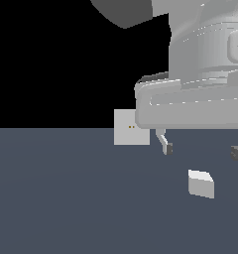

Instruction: Plug the charger into the wall socket.

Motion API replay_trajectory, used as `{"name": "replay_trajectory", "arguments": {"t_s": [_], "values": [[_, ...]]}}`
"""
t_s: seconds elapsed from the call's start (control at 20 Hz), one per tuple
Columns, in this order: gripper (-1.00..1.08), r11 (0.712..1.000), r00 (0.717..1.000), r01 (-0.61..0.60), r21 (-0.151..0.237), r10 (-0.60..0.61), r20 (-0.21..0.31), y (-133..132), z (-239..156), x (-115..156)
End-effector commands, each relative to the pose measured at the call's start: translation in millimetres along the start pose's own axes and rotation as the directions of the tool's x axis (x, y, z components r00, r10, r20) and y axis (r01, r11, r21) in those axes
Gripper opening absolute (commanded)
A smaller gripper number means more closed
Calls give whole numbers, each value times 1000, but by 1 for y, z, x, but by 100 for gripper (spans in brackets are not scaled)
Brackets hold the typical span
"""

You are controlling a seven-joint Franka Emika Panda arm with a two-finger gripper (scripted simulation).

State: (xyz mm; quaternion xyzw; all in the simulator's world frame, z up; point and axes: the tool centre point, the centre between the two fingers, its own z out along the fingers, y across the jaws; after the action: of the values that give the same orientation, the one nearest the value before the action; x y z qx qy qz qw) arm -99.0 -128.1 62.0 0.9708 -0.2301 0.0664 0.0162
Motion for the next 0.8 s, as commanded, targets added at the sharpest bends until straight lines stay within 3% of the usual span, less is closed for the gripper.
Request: {"name": "replay_trajectory", "arguments": {"t_s": [0.0,0.75], "values": [[100,1000,1000,1,1,-1,0,-1,0,0],[100,1000,1000,0,1,0,0,0,41,-6]]}}
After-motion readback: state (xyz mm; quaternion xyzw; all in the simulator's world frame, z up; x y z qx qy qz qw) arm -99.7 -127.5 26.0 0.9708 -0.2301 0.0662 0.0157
